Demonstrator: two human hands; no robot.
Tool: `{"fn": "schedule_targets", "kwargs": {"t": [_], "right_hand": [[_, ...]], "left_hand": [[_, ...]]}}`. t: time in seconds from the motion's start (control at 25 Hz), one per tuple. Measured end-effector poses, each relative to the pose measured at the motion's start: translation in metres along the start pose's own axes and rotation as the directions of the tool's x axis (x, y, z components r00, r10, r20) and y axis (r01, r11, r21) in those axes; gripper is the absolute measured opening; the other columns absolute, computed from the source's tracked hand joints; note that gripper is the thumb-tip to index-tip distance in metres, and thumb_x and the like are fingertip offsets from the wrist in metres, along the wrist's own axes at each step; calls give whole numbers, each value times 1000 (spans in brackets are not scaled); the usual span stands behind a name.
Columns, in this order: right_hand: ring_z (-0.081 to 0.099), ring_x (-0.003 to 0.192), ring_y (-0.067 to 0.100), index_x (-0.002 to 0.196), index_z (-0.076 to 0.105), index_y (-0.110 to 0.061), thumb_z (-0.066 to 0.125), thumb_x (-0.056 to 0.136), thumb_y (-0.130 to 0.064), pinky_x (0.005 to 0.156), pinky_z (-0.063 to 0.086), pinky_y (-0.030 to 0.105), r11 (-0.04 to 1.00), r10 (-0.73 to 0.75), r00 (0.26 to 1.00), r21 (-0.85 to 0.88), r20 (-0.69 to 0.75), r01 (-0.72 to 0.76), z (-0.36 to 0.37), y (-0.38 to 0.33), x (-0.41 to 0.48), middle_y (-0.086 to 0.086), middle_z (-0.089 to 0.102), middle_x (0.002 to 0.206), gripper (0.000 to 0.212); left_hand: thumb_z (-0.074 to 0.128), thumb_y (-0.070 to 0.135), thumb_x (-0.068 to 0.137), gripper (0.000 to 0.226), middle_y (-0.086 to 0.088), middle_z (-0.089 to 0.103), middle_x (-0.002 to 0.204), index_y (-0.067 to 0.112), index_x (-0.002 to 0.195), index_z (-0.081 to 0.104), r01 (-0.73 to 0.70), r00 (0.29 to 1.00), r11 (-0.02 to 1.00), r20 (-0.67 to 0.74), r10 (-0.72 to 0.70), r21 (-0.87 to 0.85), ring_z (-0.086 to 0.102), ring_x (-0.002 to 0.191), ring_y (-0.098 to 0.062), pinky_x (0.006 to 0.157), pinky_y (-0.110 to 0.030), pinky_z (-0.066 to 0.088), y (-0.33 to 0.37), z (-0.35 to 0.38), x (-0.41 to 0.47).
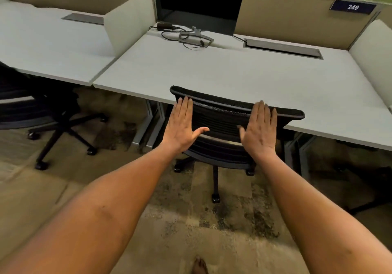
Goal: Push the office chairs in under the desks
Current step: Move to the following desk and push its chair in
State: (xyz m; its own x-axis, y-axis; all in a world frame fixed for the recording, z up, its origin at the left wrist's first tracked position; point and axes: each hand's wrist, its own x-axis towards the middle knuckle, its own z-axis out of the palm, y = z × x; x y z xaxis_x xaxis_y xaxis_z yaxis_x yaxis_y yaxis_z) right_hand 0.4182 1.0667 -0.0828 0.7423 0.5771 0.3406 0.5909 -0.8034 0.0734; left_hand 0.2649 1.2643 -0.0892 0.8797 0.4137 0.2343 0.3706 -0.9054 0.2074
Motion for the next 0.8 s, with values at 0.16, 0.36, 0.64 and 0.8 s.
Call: {"fn": "schedule_targets", "kwargs": {"t": [0.16,0.36,0.64,0.8], "right_hand": [[11,145,35,147,11,5,47,92,-48,117,1,51,996,-53,997,70,49,49,-10,-88,-55,24,16,155,85],[20,143,32,147,23,2,35,96,-49,116,14,52,985,-90,984,161,151,65,-28,-212,-100,19,29,153,72],[42,128,29,138,41,-2,39,95,-51,108,30,50,944,-232,962,273,146,186,-72,-423,-177,14,49,137,65],[47,121,28,135,43,-5,37,96,-51,105,33,47,889,-380,913,333,150,316,-89,-529,-208,11,52,131,61]], "left_hand": [[23,74,87,98,-14,-3,161,5,151,-3,73,997,997,9,-73,-6,-16,145,-17,120,-35,-6,-43,-20,-66],[7,82,80,105,-14,8,161,4,151,6,150,987,989,55,-149,-4,-4,149,-23,122,-38,2,-129,-50,-169],[8,81,77,108,-17,22,157,1,149,16,346,938,938,35,-346,7,7,148,-27,122,-38,8,-292,-118,-332],[10,82,77,110,-18,29,154,0,148,23,497,866,868,-61,-497,-19,13,147,-29,119,-36,11,-371,-151,-397]]}}
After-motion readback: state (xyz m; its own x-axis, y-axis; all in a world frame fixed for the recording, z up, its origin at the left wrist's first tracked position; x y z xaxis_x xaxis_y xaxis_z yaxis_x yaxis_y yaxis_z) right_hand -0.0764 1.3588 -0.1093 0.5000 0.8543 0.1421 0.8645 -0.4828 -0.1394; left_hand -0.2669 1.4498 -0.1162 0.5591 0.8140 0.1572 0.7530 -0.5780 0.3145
